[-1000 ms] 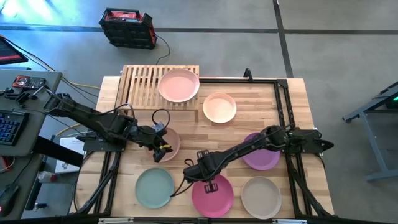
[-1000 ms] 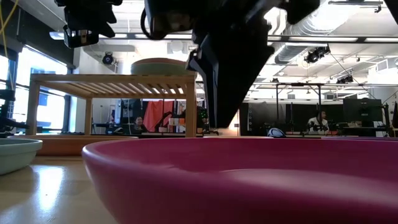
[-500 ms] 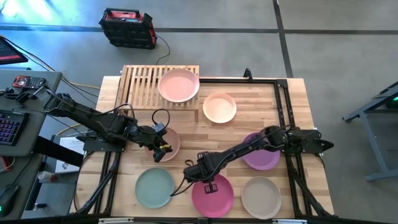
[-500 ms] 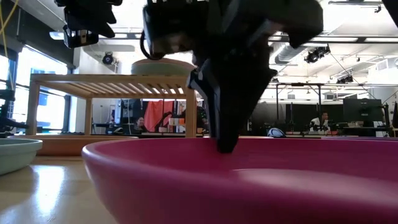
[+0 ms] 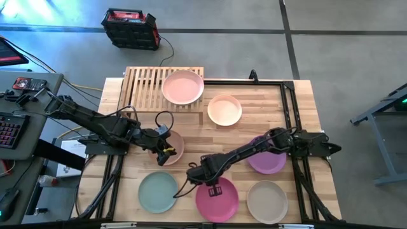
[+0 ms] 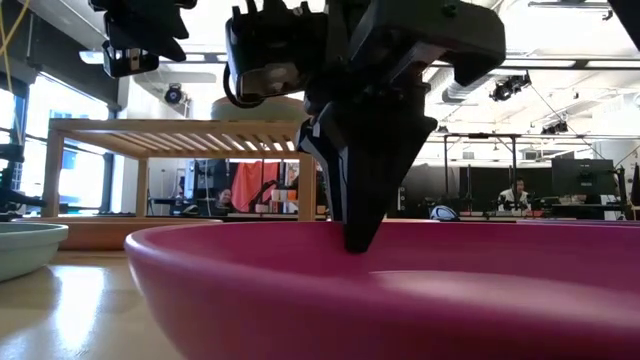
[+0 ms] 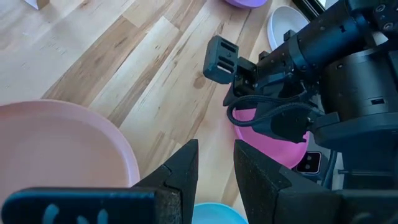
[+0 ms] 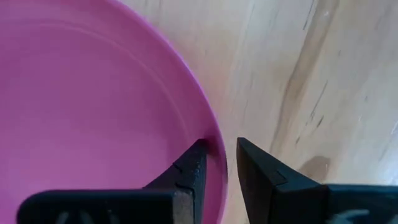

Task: Place and stack plates onto a shelf
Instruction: Stack the pink plate on top of the brown plate on the shelf

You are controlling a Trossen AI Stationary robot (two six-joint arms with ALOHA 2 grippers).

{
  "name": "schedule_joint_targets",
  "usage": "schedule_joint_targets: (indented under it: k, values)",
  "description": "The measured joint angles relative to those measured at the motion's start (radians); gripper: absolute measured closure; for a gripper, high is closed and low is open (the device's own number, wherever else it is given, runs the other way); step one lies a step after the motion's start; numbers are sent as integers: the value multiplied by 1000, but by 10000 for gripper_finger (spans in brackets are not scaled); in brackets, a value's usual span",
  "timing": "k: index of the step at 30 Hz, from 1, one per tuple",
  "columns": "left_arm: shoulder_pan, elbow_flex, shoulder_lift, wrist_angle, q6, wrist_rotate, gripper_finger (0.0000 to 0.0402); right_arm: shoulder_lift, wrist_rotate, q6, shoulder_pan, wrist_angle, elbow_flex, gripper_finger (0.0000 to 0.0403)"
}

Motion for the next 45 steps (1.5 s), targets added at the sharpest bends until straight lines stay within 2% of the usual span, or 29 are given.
schedule_joint_targets:
  k: [4,9,24,45]
  values:
    - [0,0,0,0,0,0,312,4,-5,-9,1,-2,0,348]
    - [0,0,0,0,0,0,312,4,-15,-5,-4,-4,0,395]
    - [0,0,0,0,0,2,312,-5,-10,53,-3,-69,6,402]
    - [0,0,0,-21,0,2,312,-7,132,113,-15,-347,256,402]
